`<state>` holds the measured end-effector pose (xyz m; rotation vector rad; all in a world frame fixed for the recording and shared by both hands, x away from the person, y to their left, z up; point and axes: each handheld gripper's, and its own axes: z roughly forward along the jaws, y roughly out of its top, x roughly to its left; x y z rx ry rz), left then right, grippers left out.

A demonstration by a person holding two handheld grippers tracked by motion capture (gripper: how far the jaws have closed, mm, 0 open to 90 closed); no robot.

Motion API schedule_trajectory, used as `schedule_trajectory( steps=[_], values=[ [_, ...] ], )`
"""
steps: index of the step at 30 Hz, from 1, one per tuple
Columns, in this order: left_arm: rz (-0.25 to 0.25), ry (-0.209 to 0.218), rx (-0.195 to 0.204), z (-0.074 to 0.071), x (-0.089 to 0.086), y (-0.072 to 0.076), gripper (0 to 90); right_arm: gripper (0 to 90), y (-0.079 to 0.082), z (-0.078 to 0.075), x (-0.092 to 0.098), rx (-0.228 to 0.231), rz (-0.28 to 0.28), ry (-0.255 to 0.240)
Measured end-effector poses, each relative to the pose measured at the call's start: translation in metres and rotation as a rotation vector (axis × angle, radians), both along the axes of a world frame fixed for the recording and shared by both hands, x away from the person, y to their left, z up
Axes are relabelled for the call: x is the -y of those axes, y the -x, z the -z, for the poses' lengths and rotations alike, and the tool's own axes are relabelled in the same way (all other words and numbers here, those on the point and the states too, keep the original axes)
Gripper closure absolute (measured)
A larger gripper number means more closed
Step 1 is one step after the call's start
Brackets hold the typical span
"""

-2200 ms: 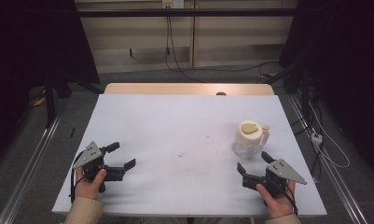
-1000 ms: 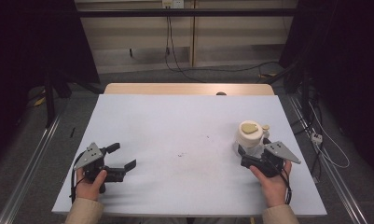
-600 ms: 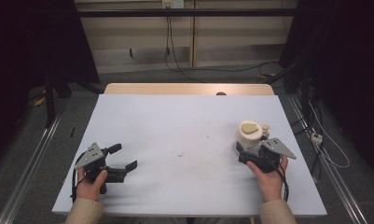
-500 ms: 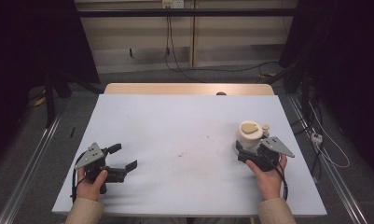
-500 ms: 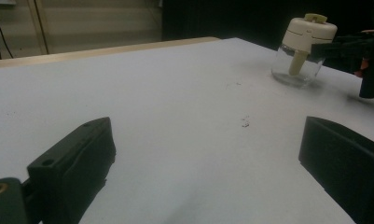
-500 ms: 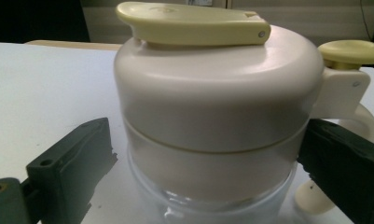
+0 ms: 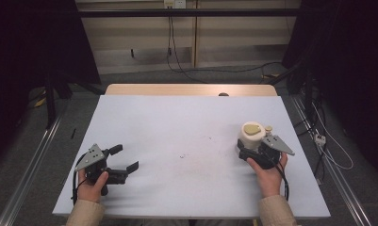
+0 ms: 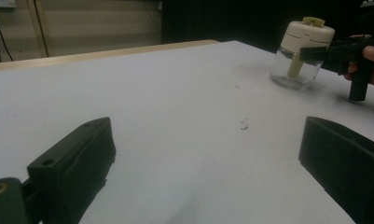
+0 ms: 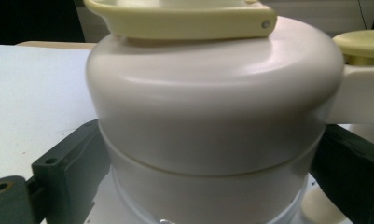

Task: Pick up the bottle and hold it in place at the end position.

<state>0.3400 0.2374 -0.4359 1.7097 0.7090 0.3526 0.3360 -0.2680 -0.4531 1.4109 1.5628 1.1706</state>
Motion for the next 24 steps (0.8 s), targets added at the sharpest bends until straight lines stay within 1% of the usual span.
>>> schedule_trajectory(
  steps=[10, 12, 18, 24],
  values=[
    [-0.001, -0.003, 0.000, 0.0003, 0.0002, -0.0004, 3.2, 3.5, -0.0046, 0.0026, -0.0010, -0.001, -0.001, 0.001],
    [0.000, -0.004, -0.002, 0.0004, 0.0009, -0.0001, 3.1, 3.4, -0.0056, 0.0032, -0.0014, -0.002, 0.002, -0.005],
    [-0.002, -0.009, 0.006, -0.0004, 0.0005, 0.0003, 3.1, 3.6, -0.0096, 0.0029, -0.0033, -0.011, 0.009, 0.010],
    [0.000, -0.006, 0.000, 0.0003, 0.0010, -0.0002, 3.2, 4.6, -0.0091, 0.0024, -0.0029, -0.014, 0.009, 0.000]
  ],
)
